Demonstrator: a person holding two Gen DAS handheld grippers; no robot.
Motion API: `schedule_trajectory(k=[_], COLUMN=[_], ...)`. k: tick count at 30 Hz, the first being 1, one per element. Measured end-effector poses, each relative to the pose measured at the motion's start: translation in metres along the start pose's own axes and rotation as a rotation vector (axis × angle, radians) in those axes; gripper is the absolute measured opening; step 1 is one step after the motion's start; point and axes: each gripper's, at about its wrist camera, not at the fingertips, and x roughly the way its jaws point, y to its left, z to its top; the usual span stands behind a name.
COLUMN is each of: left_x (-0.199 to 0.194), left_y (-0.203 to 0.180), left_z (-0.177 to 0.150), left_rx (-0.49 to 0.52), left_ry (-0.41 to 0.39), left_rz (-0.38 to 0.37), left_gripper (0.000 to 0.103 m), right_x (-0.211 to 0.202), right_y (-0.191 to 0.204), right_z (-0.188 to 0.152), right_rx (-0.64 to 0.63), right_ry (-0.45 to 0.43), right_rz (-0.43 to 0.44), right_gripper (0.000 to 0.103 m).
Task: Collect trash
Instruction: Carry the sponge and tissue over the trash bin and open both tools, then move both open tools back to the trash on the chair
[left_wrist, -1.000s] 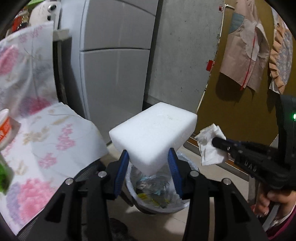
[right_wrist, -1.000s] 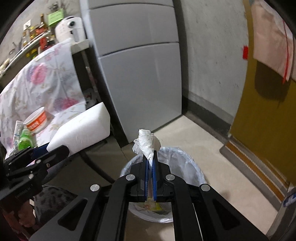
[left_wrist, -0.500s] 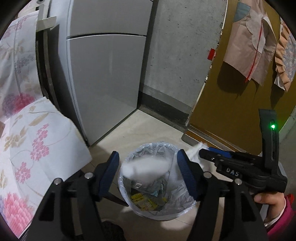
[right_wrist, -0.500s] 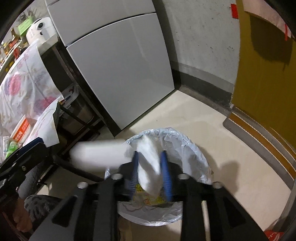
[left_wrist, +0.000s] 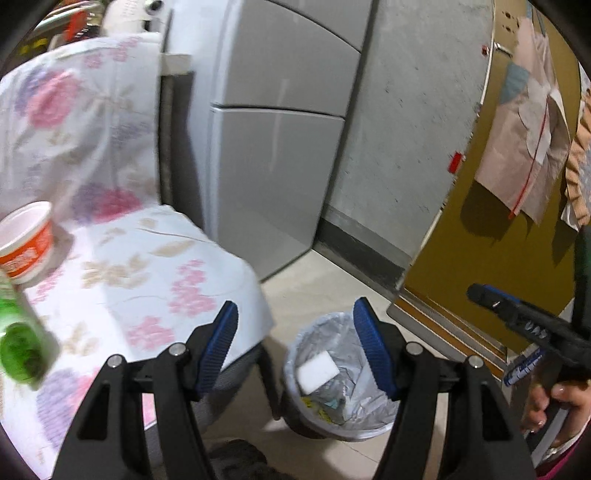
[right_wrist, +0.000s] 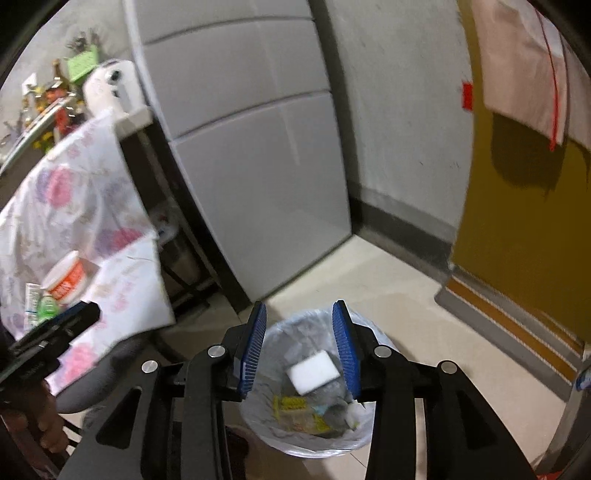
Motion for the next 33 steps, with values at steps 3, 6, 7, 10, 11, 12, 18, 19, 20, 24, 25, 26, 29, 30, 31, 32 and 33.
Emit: schedule_trajectory(k=[3,6,7,10,11,12,18,19,20,24,25,26,29,30,31,32,33], left_x=[-0.025,-0.051,-0.063,-0.088,-0.097,-0.105,-0.156,-0.164,-0.171,-0.197,-0.203,-0.209,-0.224,-0.229,-0.233,-0.235,-0.239], left_y=[0.014,0.030,0.039,0.064,0.074,0.084,0.143,0.155,0.165,0.200,0.207,0.216,0.238,0.246,0.252,0.256,0.263], left_z=[-0.003,-0.007,-0.011,-0.020,-0.023,-0.026,-0.050,-0.055,-0.060,-0.075,-0.079,-0.082,-0.090,-0.094,-0.097,-0.099,-0.103], left_rx=[-0.011,-0.016,-0.022,-0.071,-0.091,-0.106,-0.208,-0.229,-0.250,-0.320,-0.330,-0.342,-0.376,-0.388,-0.399,-0.408,-0.423], left_ry=[-0.027,-0.055,-0.060,-0.061,-0.063,-0.064,-0.061,-0.057,-0.052,-0.051,-0.053,-0.050,-0.046,-0.044,-0.041,-0.038,-0.035], left_rz=[0.042,0.100,0.138,0.176,0.197,0.223,0.378,0.404,0.425,0.506,0.535,0.567,0.615,0.627,0.636,0.643,0.654], left_gripper=[0.064,0.064,0.064,0.064,0.064,0.064,0.064,0.064,0.064,0.071,0.071,0.071,0.071,0.071,0.071,0.071,0.071], right_x=[-0.012,-0.021,-0.023,-0.022,-0.023,-0.022,-0.021,-0.020,-0.018,-0.014,-0.013,-0.009,-0.001,0.002,0.005,0.008,0.010], right_y=[0.031,0.071,0.082,0.129,0.140,0.154,0.231,0.239,0.251,0.294,0.302,0.311,0.330,0.336,0.340,0.345,0.350], right_z=[0.006,0.008,0.007,0.004,0.003,0.001,-0.013,-0.016,-0.020,-0.031,-0.034,-0.036,-0.045,-0.048,-0.051,-0.053,-0.055], right_rx=[-0.038,-0.097,-0.113,-0.187,-0.206,-0.229,-0.348,-0.361,-0.384,-0.454,-0.465,-0.482,-0.528,-0.542,-0.549,-0.553,-0.557], right_ry=[-0.020,-0.033,-0.032,-0.017,-0.012,-0.005,0.028,0.035,0.046,0.058,0.061,0.069,0.089,0.096,0.104,0.117,0.126], right_rz=[0.050,0.118,0.140,0.223,0.243,0.264,0.377,0.393,0.411,0.455,0.461,0.470,0.477,0.475,0.476,0.484,0.492], right_gripper=[0.039,0.039,0.039,0.039,0.039,0.039,0.039,0.039,0.039,0.040,0.040,0.041,0.044,0.044,0.044,0.044,0.044])
